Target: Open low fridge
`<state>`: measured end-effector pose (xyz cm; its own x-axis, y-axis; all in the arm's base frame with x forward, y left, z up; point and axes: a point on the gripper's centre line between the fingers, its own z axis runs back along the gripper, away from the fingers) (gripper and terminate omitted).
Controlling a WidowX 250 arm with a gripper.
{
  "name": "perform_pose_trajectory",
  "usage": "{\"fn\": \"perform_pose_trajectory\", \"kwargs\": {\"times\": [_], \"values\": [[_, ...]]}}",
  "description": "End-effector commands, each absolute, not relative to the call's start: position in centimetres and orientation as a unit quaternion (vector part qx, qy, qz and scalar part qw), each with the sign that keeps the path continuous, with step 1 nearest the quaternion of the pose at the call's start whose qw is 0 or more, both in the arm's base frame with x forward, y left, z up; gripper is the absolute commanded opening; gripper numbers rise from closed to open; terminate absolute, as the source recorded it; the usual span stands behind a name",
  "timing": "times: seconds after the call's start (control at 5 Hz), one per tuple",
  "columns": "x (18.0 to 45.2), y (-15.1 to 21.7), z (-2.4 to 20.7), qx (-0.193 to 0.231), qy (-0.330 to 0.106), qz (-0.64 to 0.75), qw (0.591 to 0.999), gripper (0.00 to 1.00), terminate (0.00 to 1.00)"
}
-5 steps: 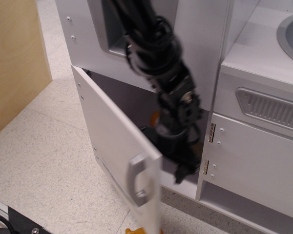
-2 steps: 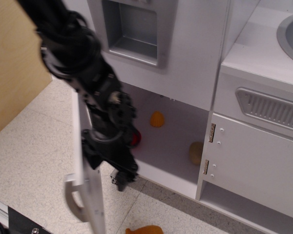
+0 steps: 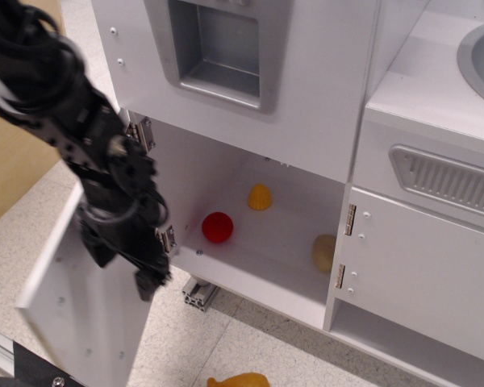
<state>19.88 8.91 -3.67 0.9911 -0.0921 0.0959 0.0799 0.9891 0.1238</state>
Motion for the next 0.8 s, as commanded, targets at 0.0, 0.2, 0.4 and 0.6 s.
{"fn": "perform_pose_trajectory", "kwargs": {"times": [0.0,0.2,0.4,0.6], "values": [[19.53,12.37,-2.36,0.105,-0.061,-0.040,0.992,1.00,0.00],[19.53,12.37,-2.36,0.105,-0.061,-0.040,0.992,1.00,0.00],[19.53,12.37,-2.36,0.105,-0.061,-0.040,0.992,1.00,0.00],[19.53,12.37,-2.36,0.105,-0.061,-0.040,0.992,1.00,1.00]]}}
